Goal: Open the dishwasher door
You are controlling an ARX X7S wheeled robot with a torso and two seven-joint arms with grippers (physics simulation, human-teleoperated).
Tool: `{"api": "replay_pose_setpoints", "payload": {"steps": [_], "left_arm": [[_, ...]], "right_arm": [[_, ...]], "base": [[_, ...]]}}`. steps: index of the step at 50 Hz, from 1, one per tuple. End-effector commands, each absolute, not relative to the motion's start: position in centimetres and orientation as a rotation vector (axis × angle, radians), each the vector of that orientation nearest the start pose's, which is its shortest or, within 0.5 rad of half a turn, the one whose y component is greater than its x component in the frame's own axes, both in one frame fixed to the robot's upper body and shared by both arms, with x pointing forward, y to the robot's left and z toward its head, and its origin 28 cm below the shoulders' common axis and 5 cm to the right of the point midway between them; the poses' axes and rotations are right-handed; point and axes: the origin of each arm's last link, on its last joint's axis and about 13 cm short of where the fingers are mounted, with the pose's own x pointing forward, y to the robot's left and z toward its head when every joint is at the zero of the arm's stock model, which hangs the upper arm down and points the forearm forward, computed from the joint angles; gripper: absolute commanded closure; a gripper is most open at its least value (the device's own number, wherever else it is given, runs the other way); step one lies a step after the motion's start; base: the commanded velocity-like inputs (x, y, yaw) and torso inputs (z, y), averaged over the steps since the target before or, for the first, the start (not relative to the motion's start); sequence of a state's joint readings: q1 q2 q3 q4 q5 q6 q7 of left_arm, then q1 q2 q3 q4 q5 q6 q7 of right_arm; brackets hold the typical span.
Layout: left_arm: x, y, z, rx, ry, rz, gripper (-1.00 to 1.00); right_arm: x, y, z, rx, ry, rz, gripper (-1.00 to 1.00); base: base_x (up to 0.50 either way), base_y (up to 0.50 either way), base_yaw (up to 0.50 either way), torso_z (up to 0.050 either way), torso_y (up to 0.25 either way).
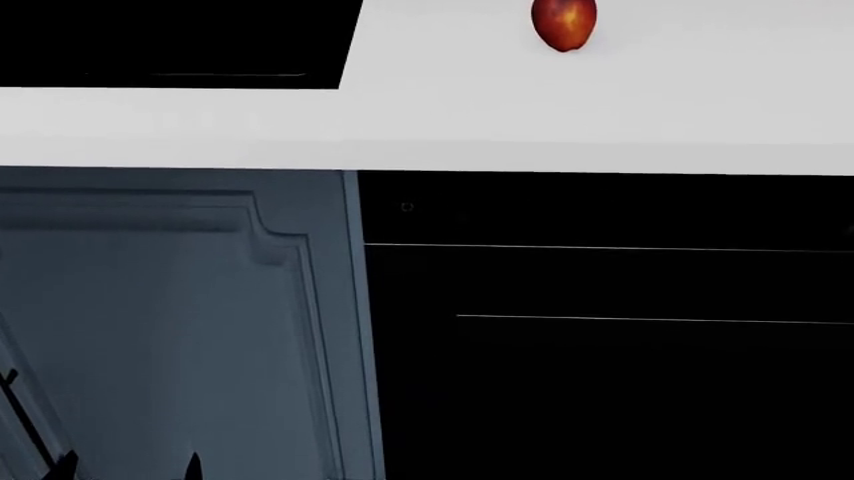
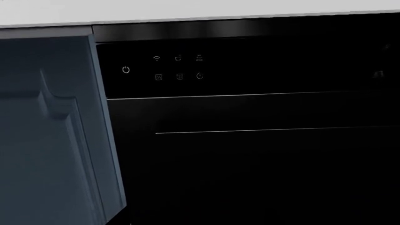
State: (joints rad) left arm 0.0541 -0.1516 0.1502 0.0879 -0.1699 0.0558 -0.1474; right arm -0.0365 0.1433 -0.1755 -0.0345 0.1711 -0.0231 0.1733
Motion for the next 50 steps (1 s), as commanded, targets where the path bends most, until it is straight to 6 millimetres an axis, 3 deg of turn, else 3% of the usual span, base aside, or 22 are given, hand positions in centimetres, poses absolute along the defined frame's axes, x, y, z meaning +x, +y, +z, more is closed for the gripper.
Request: {"api": "replay_pose_setpoints", "payload": {"steps": [1, 29, 50], "left_arm": [[19.69, 20.75, 2.21, -0.044, -0.06, -0.013, -1.0], [19.76, 20.91, 2.14, -0.038, -0.07, -0.009, -1.0], [19.65, 20.97, 2.17, -0.032, -0.088, -0.008, -1.0]], "right_arm": [[19.79, -9.38, 1.06, 0.037, 0.014, 0.001, -1.0], [19.82, -9.33, 1.12, 0.043, 0.013, 0.001, -1.0], [19.81, -9.34, 0.92, 0.039, 0.021, 0.001, -1.0]], "base": [[0.0, 0.0, 0.0, -0.05, 0.0], [0.0, 0.0, 0.0, -0.05, 0.0], [0.24, 0.0, 0.0, 0.0, 0.0]]}}
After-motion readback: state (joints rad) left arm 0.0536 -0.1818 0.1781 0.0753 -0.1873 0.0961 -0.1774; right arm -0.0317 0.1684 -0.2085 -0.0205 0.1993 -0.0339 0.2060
